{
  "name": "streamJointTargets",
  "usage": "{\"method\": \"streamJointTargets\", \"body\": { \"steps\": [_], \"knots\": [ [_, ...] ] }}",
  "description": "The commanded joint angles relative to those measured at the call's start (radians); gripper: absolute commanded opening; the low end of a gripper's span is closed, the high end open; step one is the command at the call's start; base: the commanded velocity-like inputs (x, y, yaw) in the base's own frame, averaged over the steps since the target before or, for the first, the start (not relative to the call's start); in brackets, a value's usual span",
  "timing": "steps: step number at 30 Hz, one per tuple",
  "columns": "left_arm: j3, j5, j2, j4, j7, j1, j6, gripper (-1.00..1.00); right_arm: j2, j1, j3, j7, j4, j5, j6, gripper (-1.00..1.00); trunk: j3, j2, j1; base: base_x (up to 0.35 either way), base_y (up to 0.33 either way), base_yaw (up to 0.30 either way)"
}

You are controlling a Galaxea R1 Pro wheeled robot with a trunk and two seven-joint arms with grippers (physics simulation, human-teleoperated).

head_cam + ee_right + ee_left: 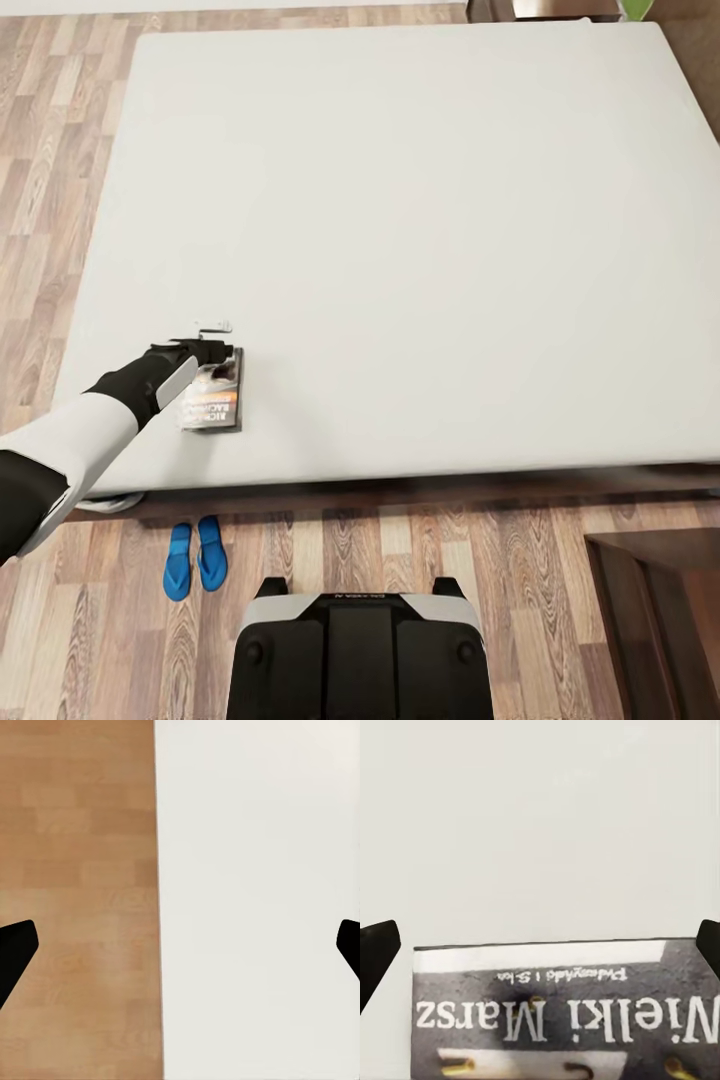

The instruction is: In the bedroom, move the book from the bed onto either nightstand, and place the two sandals side by side next to the bed.

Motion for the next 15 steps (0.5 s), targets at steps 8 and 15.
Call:
{"method": "streamJointTargets", "body": {
  "steps": [8, 15],
  "knots": [
    [-0.013, 0.025, 0.001, 0.005, 0.004, 0.001, 0.003, 1.0, 0.001, 0.0, 0.008, -0.001, 0.001, -0.01, -0.005, 1.0, -0.012, 0.0, 0.001, 0.0, 0.0, 0.0],
    [-0.014, 0.025, 0.001, 0.004, 0.004, 0.001, 0.003, 1.0, 0.001, 0.0, 0.008, -0.001, 0.001, -0.01, -0.005, 1.0, -0.016, 0.0, 0.001, 0.0, 0.0, 0.0]
  ]
}}
